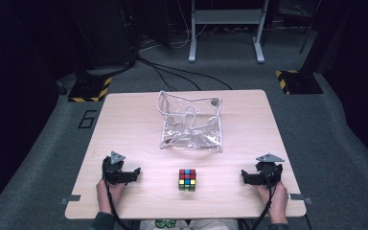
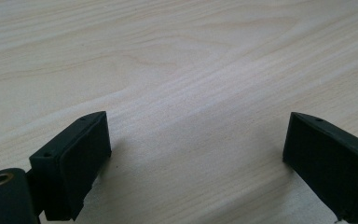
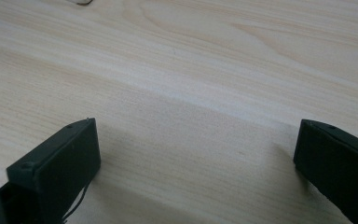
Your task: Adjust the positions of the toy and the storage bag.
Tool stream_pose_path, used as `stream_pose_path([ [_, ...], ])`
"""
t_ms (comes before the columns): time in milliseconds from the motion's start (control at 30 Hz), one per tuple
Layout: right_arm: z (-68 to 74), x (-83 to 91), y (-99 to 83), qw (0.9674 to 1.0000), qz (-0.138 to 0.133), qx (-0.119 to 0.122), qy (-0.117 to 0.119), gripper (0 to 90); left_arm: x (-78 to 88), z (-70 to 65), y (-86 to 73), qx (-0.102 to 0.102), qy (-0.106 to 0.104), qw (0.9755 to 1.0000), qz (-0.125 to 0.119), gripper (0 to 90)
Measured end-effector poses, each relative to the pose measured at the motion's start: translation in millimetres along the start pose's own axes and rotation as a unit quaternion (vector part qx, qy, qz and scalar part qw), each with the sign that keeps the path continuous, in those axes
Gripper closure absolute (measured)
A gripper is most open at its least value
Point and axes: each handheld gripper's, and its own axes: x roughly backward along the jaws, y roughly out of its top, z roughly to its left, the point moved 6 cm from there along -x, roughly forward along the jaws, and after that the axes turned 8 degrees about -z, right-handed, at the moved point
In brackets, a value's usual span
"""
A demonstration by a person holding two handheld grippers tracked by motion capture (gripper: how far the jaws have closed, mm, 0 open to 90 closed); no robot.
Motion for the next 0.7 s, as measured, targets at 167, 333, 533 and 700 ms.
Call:
stream_pose_path([
  [167, -0.2, -0.6, 1.1, 1.0, 0.005, 0.001, 0.0, 0.0, 0.0, 0.1, 0.0, 0.0, 0.001, 1.0, 0.0, 7.2],
  [333, 0.1, -0.5, 1.0, 1.0, 0.007, -0.001, 0.0, 0.0, -0.5, -0.2, 0.2, 0.003, 0.004, 1.0, -0.002, 7.2],
  [533, 0.2, -0.8, 1.2, 1.0, 0.007, 0.0, 0.001, 0.0, -0.6, -0.2, 0.2, 0.003, 0.004, 1.0, -0.002, 7.2],
  [700, 0.4, -0.8, 1.2, 1.0, 0.007, 0.0, 0.0, 0.0, -0.6, -0.2, 0.2, 0.003, 0.004, 1.0, -0.002, 7.2],
])
